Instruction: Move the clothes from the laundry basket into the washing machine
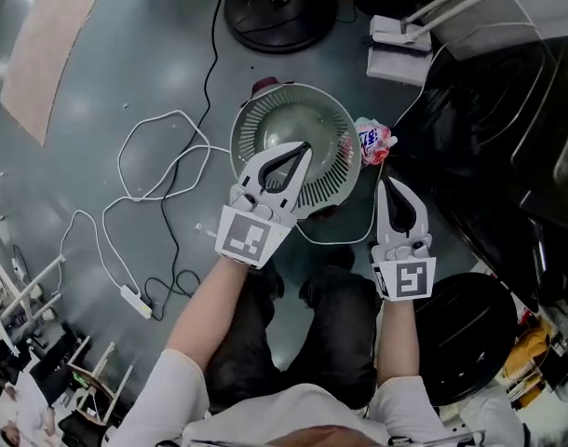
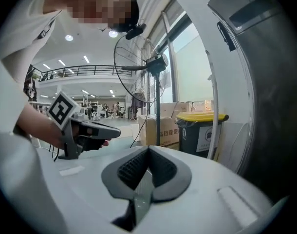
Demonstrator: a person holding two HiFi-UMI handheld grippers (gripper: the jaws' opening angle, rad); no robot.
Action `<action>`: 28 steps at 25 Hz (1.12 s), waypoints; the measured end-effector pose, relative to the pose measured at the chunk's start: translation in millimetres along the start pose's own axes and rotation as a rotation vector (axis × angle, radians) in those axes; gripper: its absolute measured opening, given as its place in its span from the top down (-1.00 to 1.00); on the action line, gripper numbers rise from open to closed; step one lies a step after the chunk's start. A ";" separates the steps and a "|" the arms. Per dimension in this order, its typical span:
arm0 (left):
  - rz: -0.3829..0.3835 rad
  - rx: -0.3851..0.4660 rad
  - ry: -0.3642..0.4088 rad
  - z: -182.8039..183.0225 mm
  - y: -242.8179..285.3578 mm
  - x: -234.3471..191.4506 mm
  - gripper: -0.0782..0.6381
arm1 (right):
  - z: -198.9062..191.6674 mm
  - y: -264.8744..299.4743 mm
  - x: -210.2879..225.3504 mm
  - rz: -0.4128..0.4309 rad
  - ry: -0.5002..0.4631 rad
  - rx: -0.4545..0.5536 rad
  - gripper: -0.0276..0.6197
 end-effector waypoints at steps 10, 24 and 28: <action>-0.030 -0.068 -0.047 86.2 -49.1 42.6 0.76 | 103.3 -54.5 16.7 -0.054 0.007 -0.097 0.88; -0.065 -0.104 0.008 264.7 -143.4 121.1 0.76 | 301.4 -132.5 -11.0 -0.045 0.062 -0.113 0.88; -0.062 -0.109 0.020 314.5 -169.3 148.2 0.76 | 345.9 -163.8 -8.7 -0.074 0.106 -0.092 0.88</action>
Point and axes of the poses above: the fingertips, and each gripper's own axes: y forward along the fingers, x to its right, z out of its top, the point moved 3 cm from there along -y, backward along the fingers, and after that the axes turned 7 degrees about -z, right-handed, at the moved point
